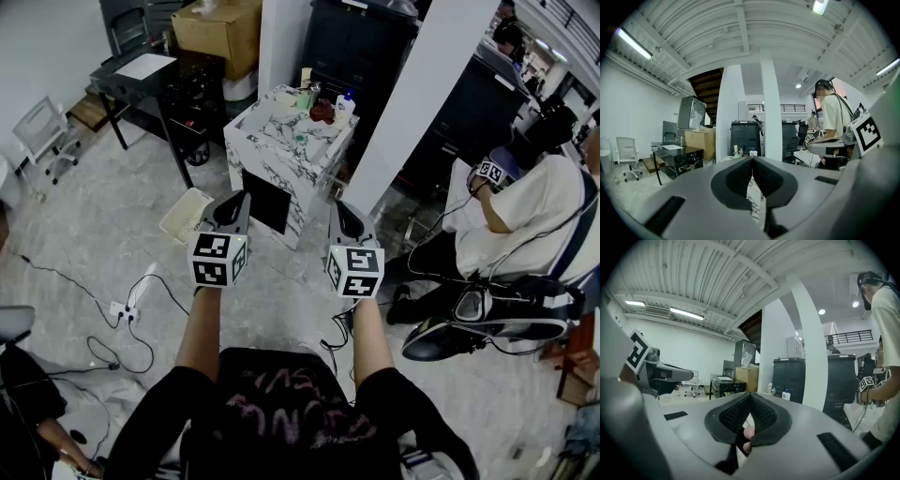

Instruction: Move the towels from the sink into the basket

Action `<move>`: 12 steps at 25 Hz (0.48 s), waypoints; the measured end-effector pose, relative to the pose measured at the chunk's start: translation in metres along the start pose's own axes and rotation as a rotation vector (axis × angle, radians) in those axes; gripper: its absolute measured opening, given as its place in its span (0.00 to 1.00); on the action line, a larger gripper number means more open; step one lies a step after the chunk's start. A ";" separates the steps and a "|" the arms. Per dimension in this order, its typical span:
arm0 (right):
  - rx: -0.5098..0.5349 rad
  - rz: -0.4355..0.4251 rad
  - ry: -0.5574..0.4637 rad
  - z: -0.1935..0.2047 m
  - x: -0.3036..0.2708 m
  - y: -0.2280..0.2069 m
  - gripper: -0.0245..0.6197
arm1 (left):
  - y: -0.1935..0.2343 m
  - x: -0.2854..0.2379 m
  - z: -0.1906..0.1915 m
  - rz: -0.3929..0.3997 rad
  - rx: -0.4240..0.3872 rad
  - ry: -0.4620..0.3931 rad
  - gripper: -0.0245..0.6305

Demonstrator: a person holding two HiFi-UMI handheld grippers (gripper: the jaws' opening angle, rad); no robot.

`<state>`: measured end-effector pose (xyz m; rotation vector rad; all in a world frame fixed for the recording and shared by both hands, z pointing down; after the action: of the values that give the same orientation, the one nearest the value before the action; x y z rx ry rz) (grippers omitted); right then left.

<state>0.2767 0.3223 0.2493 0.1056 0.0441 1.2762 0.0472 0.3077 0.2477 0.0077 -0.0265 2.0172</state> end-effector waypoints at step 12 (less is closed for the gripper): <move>-0.002 0.007 0.003 0.003 -0.002 0.001 0.06 | 0.002 0.001 0.003 0.001 -0.002 0.005 0.06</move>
<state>0.2754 0.3210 0.2519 0.1019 0.0453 1.2839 0.0448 0.3078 0.2508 0.0016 -0.0251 2.0178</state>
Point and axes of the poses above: the fingertips, and each gripper's own axes: x backward along the fingers, y to its left, z out of its underside, the point moved 6 cm from there along x, backward along the fingers, and after that the axes turned 8 degrees about -y, right-handed, at the moved point
